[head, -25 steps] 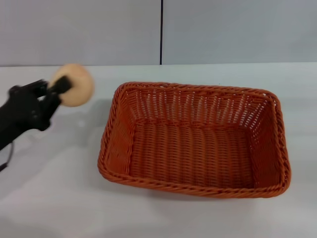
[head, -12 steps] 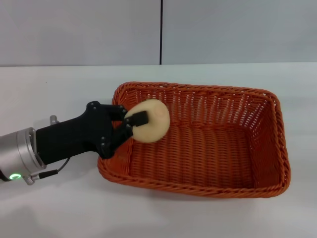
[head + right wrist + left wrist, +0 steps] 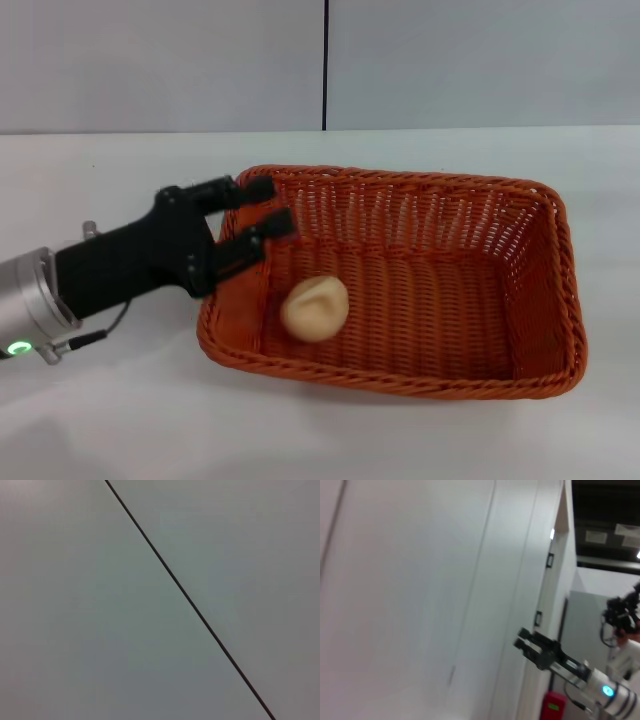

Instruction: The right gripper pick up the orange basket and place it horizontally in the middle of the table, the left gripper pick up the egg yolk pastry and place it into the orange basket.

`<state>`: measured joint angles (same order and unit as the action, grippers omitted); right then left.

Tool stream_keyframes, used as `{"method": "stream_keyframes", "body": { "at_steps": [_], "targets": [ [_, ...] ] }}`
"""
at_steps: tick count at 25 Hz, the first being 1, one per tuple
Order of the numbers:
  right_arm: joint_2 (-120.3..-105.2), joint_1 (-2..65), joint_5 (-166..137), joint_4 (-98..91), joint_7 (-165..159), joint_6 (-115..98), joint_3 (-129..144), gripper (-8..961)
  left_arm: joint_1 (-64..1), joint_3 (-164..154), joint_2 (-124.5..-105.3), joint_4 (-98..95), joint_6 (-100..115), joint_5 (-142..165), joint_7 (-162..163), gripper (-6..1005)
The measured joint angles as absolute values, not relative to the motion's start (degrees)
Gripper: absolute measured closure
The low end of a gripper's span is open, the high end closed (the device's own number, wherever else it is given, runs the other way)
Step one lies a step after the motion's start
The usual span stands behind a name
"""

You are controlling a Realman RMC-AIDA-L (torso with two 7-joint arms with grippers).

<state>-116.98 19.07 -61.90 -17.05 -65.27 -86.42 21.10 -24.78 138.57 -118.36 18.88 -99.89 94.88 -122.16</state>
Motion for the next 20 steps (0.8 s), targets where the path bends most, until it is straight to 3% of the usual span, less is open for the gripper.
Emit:
{"method": "stream_keyframes", "body": {
  "at_steps": [6,9,20],
  "targets": [
    [-116.99,19.0,-61.8,-17.1,-65.6,-86.5,20.9,445,-21.7,142.9,-118.51,16.5,-97.6,81.4,-125.2,533],
    [-117.26,18.9,-61.2,-17.0,-65.6,-86.4,20.2,445,-21.2,147.7,-118.59,10.7,-97.3,73.1,-130.0,299],
    [-118.39,18.4,-56.4,-14.5,-64.3,-86.2,14.8,445,-18.9,160.2,-118.56,2.9,-97.5,59.4,-135.2,271]
  ]
}}
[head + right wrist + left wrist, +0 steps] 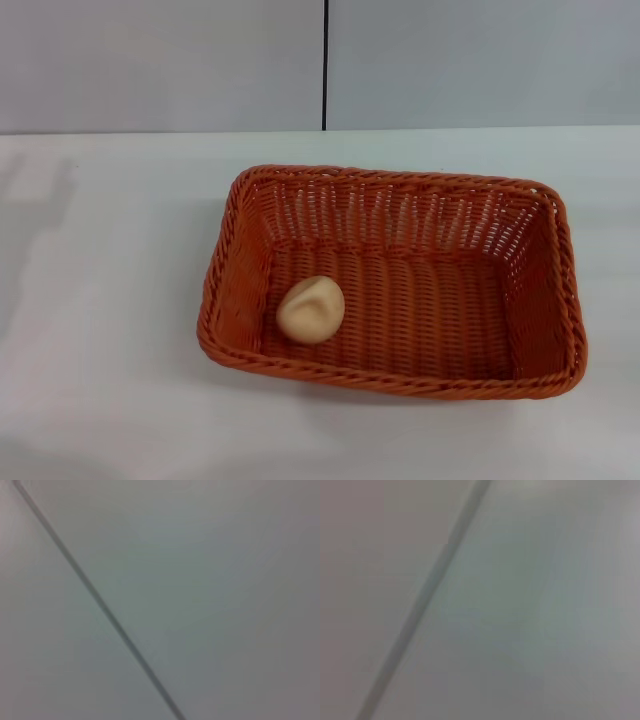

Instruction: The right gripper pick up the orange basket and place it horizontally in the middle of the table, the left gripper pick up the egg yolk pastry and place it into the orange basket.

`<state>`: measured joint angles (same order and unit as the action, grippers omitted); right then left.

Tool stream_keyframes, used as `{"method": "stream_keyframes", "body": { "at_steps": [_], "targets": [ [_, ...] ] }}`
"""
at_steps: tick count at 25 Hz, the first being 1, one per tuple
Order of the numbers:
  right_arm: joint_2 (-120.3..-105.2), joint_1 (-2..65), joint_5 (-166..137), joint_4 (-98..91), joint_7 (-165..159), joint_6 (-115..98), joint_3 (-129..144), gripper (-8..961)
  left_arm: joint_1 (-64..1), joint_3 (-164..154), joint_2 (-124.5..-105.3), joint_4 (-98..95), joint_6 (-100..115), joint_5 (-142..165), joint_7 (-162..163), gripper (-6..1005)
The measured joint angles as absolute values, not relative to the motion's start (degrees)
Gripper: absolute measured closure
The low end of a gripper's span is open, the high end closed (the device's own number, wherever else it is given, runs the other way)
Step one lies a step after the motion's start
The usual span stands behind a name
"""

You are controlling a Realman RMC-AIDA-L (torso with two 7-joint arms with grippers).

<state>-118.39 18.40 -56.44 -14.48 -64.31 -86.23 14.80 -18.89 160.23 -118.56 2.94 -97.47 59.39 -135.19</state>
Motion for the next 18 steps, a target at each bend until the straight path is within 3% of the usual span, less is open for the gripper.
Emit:
{"method": "stream_keyframes", "body": {
  "at_steps": [18],
  "targets": [
    [-118.73,17.8,-55.9,-11.8,-62.3,-85.4,9.7,445,-18.6,161.7,-118.56,0.8,-97.8,56.7,-134.7,271]
  ]
}}
